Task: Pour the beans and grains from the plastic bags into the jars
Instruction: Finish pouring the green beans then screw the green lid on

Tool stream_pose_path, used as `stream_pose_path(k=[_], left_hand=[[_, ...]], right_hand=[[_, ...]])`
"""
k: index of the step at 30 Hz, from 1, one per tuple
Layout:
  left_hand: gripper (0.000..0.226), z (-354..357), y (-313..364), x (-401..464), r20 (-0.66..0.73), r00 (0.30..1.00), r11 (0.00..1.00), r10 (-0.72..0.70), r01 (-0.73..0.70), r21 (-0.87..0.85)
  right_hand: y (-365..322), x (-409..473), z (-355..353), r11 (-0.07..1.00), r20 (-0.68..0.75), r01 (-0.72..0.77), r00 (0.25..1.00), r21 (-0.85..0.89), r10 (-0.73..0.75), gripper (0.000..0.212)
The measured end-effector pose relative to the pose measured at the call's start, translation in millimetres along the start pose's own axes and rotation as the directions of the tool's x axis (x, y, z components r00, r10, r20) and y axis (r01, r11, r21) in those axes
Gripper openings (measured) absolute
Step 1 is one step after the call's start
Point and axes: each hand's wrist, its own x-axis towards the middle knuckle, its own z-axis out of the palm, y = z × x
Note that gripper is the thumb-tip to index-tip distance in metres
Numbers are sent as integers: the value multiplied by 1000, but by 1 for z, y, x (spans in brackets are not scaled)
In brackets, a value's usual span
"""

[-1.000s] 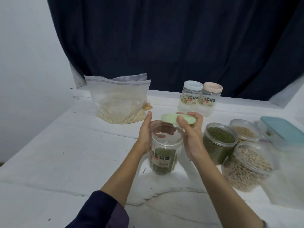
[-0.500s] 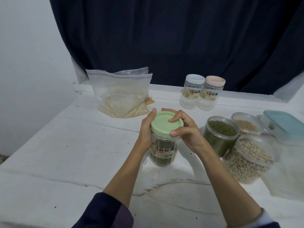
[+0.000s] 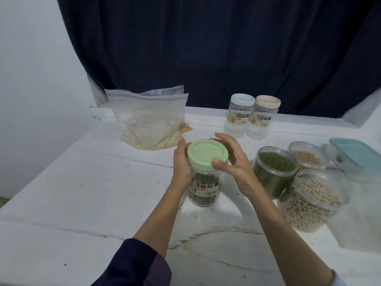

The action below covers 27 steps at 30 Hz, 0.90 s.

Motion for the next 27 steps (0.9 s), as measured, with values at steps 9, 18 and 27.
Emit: stream_pose_path(k=[9, 18, 27], left_hand=[[71, 2, -1, 12, 2, 1000, 999, -21, 21, -40], [45, 6, -8, 11, -205, 977, 998, 53, -57, -9], [57, 12, -9, 16, -208, 953, 973, 218, -198, 115]], right_hand=[[-36, 13, -11, 892, 242, -6, 962, -451, 129, 88], [-4, 8, 28, 875, -135, 71, 979, -478, -154, 90], [-10, 21, 18, 789, -84, 23, 992, -614, -95, 96]])
